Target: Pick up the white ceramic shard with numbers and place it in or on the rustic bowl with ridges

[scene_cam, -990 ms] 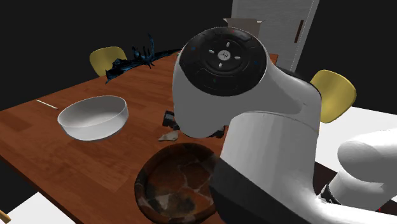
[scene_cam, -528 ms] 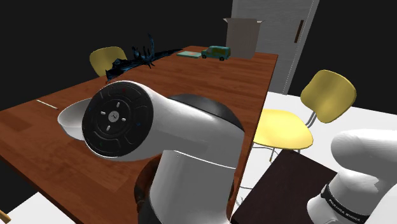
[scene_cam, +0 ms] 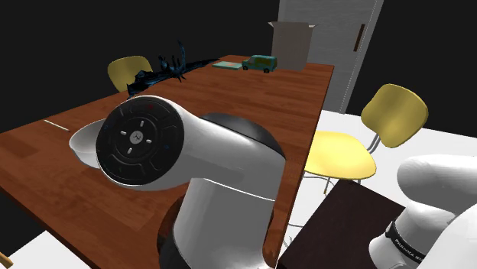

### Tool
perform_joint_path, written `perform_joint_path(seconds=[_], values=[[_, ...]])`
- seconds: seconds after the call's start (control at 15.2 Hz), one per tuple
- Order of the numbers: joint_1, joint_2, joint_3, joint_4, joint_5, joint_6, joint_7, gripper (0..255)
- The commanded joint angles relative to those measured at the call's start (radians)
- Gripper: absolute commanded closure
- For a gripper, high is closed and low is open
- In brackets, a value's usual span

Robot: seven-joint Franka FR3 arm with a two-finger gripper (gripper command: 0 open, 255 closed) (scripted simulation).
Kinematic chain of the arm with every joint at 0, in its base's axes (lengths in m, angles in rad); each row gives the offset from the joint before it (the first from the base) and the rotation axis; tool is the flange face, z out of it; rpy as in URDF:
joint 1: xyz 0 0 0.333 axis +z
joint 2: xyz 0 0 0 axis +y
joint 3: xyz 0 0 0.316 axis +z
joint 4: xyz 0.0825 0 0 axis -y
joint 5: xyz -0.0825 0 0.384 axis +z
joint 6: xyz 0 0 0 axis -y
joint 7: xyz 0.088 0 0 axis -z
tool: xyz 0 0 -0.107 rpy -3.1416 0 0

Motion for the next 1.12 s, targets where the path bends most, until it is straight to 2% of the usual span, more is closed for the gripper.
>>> perform_joint_path(seconds=[0.0,0.26,0.33,0.46,0.92,0.99,1.06], values=[[-0.026,-0.011,0.030,-0.045,-0.004,-0.003,-0.001,0],[-0.026,-0.014,0.030,-0.044,0.000,-0.004,-0.004,0],[0.018,-0.017,0.009,-0.088,0.001,0.002,-0.004,255],[0.037,-0.018,-0.011,-0.062,-0.009,-0.041,0.003,255],[0.024,-0.013,-0.015,-0.040,-0.009,-0.040,0.002,255],[0.024,-0.014,-0.015,-0.040,-0.009,-0.040,0.002,0],[-0.079,0.209,-0.026,0.062,0.067,-0.170,-0.081,0]])
